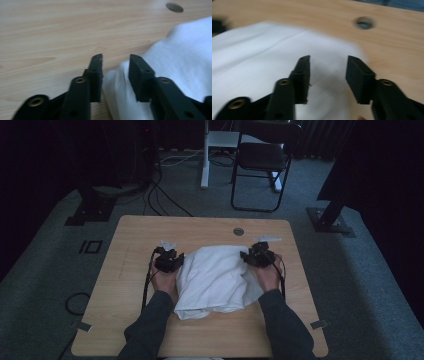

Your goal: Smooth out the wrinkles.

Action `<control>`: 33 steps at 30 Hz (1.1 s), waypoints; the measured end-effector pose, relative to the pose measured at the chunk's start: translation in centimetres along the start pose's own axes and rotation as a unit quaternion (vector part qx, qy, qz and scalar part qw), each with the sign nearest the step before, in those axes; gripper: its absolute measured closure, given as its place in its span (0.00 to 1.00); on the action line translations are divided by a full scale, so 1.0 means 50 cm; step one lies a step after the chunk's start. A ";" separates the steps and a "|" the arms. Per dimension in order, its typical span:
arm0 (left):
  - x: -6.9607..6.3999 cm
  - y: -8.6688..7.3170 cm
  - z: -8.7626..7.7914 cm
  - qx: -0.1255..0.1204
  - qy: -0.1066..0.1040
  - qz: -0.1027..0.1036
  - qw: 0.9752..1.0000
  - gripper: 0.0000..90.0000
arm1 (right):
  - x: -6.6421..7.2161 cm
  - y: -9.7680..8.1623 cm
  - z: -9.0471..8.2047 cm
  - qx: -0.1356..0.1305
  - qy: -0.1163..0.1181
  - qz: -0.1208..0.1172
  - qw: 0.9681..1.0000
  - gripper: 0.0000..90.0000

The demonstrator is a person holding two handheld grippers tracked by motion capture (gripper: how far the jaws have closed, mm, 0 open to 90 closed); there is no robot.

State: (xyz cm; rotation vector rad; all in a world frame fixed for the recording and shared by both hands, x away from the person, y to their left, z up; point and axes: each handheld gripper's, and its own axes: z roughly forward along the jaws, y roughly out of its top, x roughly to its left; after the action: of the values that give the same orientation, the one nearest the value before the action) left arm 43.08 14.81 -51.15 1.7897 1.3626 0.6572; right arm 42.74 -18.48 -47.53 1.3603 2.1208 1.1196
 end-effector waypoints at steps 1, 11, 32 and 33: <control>-0.002 0.001 -0.013 -0.009 -0.005 0.002 1.000 0.69 | 0.019 -0.016 -0.016 0.000 0.011 -0.017 1.000 0.56; -0.101 -0.006 -0.075 -0.028 -0.112 0.070 0.991 0.66 | 0.080 -0.126 -0.012 0.104 0.073 -0.066 0.990 0.49; -0.138 -0.033 0.010 0.018 -0.074 0.133 0.988 0.69 | -0.038 -0.164 -0.079 0.089 -0.056 -0.041 0.994 0.69; -0.139 -0.030 0.013 0.018 -0.070 0.137 0.988 0.69 | -0.034 -0.157 -0.091 0.055 -0.043 -0.042 0.997 0.64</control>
State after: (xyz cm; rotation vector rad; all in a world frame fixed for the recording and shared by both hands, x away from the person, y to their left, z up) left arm 40.75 8.18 -52.37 2.0343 1.0508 0.6394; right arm 35.91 -23.52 -51.10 1.3301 2.1825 0.9068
